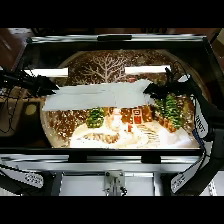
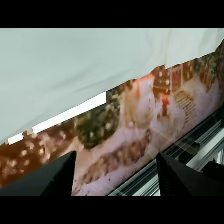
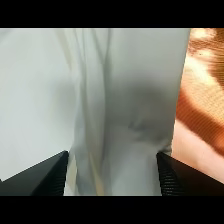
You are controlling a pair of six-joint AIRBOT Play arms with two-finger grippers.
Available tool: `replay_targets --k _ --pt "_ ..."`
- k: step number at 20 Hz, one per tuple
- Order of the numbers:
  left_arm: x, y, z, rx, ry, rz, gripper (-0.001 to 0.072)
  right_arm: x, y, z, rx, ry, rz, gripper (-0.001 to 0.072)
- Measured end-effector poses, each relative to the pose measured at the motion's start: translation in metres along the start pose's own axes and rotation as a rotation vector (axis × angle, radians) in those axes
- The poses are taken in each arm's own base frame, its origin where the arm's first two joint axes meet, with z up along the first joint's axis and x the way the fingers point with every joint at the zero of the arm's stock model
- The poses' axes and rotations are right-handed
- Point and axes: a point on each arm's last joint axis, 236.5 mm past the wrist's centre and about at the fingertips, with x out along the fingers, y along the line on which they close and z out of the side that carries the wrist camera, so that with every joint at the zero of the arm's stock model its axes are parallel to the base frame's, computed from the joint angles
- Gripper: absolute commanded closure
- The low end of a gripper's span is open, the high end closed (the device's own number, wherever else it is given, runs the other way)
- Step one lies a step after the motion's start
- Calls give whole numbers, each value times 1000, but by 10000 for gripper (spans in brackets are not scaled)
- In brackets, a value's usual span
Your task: Fold the shirts.
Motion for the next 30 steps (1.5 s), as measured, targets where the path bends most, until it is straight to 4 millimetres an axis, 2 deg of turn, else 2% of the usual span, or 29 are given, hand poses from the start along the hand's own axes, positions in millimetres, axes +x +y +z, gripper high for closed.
replay_targets --k 3,5,9,11,13,16,18,20,21,23,24,26,30 --pt "0 -1 2 1 -7 -3 141 2 6 -2 15 10 18 65" --pt "0 -1 2 1 -9 -4 141 4 6 -5 36 18 16 214" --pt "0 -2 3 1 -12 -7 142 12 9 -14 21 51 -28 233" --pt "0 -2 3 1 -14 -7 142 18 10 -19 -3 69 -54 474" --pt "0 -2 3 1 -14 -7 141 23 10 -23 -12 81 -77 660" --pt "0 -2 3 1 -14 -8 142 23 10 -21 -19 82 -91 662" --pt "0 -2 3 2 -14 -8 142 15 8 -16 -20 74 -98 662" --pt "4 -5 4 5 -12 -8 143 -6 -3 -4 -36 42 -133 662" --pt "8 -7 6 1 -13 -6 241 -22 -3 5 -32 12 -128 662" --pt "20 -17 10 14 -14 -2 559 -51 1 11 -29 -10 -110 662" --pt "30 -24 12 24 -13 -1 681 -67 1 13 -27 -23 -108 662" --pt "53 -43 20 52 -23 4 679 -101 0 17 -32 -56 -112 662" --pt "114 -95 34 104 -71 5 679 -154 17 8 -64 -77 -103 662"
